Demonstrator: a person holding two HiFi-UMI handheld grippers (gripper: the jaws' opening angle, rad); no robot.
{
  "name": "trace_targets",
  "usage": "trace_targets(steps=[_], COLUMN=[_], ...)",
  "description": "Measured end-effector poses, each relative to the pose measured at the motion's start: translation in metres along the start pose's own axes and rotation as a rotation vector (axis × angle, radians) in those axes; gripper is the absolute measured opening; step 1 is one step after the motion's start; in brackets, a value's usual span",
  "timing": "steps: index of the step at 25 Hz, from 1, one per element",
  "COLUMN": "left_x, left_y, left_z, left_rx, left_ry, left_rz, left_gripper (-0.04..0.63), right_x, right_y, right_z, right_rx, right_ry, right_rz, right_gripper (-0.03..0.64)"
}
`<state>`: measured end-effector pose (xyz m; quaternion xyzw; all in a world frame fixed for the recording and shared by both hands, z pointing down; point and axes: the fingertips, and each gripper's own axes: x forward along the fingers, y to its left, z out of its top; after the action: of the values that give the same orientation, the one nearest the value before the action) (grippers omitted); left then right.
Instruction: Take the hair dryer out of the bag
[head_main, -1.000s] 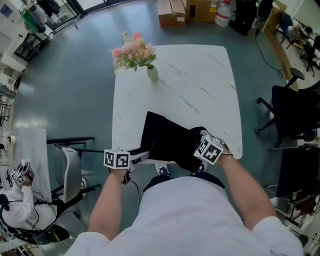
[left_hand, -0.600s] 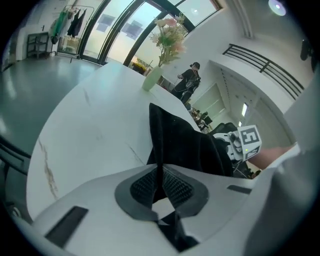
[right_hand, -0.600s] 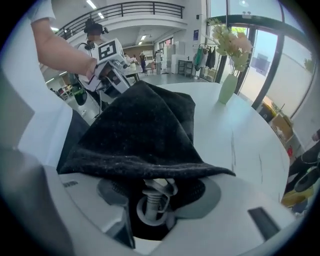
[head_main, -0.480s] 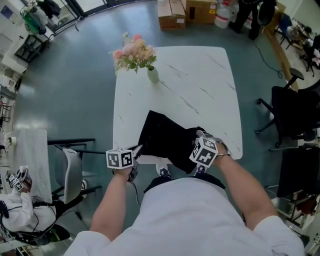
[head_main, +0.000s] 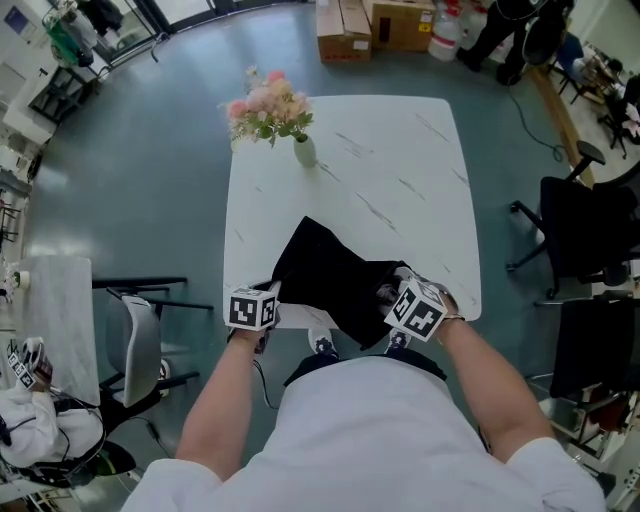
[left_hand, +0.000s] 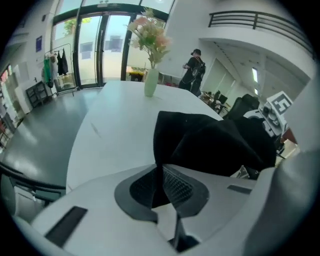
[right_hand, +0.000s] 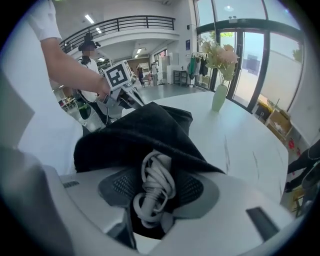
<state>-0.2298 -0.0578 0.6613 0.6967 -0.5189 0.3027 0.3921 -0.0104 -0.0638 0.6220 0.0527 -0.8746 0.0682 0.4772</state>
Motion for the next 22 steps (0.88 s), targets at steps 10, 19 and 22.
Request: trace_targets(steps=[10,19,22], left_x=[-0.033,0.054,0.070], left_y=[0.016,-0.013,-0.013], left_z=[0.045,0.111,0.108], left_rx=[-0.267,-0.205,-0.225], left_ry=[-0.178,0.025,0.101], left_rz=[-0.204,-0.351,-0.354], left_gripper=[0.219,0.252,0.250], right_x=[0.024,0.028,0.024], right_y=[-0.004,-0.022,-0.022], right_z=[-0.024,-0.020,-0.017], right_rx=[-0.079,-0.391,-0.443], right_ry=[0.046,0.068,0.066], right_rz=[-0.085,-0.213,-0.252], right_gripper=[0.219,0.216,0.216])
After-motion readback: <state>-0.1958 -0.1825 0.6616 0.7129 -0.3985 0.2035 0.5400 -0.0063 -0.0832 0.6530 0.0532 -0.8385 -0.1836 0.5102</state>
